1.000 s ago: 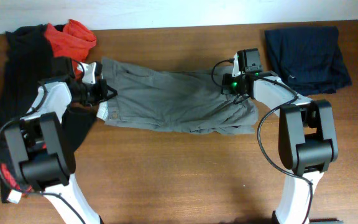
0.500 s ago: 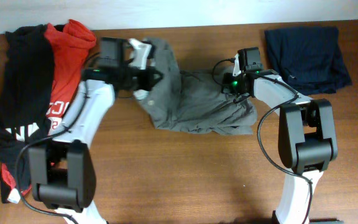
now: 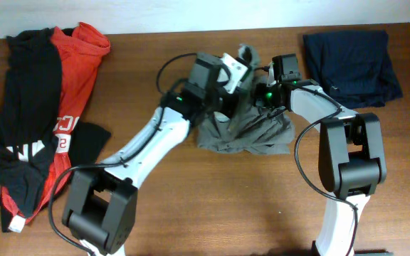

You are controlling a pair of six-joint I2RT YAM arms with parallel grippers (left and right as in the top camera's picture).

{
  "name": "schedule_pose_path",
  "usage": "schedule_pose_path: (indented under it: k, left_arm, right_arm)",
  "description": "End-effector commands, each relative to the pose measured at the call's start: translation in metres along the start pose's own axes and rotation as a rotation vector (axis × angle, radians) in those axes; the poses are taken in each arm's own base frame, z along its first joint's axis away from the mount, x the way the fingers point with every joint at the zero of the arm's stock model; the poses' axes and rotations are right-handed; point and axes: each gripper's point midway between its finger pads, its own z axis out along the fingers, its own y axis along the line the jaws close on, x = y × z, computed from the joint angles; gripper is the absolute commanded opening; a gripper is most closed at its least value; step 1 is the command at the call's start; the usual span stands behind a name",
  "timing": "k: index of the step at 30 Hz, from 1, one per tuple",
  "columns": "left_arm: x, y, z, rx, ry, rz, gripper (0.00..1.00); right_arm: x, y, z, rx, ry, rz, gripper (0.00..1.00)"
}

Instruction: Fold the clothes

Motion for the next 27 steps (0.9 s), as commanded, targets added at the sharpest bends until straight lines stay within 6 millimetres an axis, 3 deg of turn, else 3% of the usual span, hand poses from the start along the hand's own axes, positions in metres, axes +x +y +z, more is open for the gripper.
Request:
schedule_pose_path:
  k: [1, 5, 8, 12, 16, 20, 22, 23, 25, 26, 27]
  left_arm:
    - [0.000, 0.001, 0.014, -0.059, -0.004, 0.007, 0.01]
    - [0.014, 0.008, 0.026, -0.084, 0.028, -0.044, 0.01]
    - [0.021, 0.015, 0.032, -0.112, 0.045, -0.053, 0.00]
    - [0.022, 0.018, 0.032, -0.128, 0.046, -0.053, 0.01]
    - [0.023, 0.019, 0.035, -0.131, 0.044, -0.053, 0.01]
    - [0.022, 0.019, 0.043, -0.123, 0.026, -0.047, 0.01]
    - [0.021, 0.015, 0.048, -0.109, 0.012, -0.049, 0.31]
    - [0.019, 0.010, 0.051, -0.088, 0.004, -0.043, 0.59]
    - [0.017, 0.005, 0.052, -0.072, -0.004, -0.037, 0.79]
    - [0.015, 0.003, 0.052, -0.069, -0.011, -0.033, 0.94]
    - [0.012, 0.003, 0.052, -0.068, -0.023, -0.030, 0.98]
  right_arm:
    - [0.039, -0.008, 0.030, -0.035, 0.113, 0.033, 0.04]
    - [0.018, 0.007, 0.011, -0.136, 0.063, 0.035, 0.04]
    - [-0.012, 0.019, -0.024, -0.219, -0.003, 0.040, 0.04]
    - [-0.051, 0.033, -0.084, -0.379, -0.100, 0.053, 0.04]
    - [-0.087, 0.015, -0.151, -0.398, -0.243, 0.098, 0.04]
    - [-0.101, -0.005, -0.192, -0.374, -0.328, 0.118, 0.04]
    - [-0.100, -0.014, -0.198, -0.362, -0.332, 0.136, 0.04]
    - [-0.099, -0.018, -0.198, -0.357, -0.326, 0.146, 0.04]
    - [-0.096, -0.020, -0.197, -0.352, -0.316, 0.148, 0.04]
    - [-0.095, -0.020, -0.196, -0.350, -0.311, 0.148, 0.04]
    - [-0.094, -0.020, -0.196, -0.350, -0.306, 0.150, 0.04]
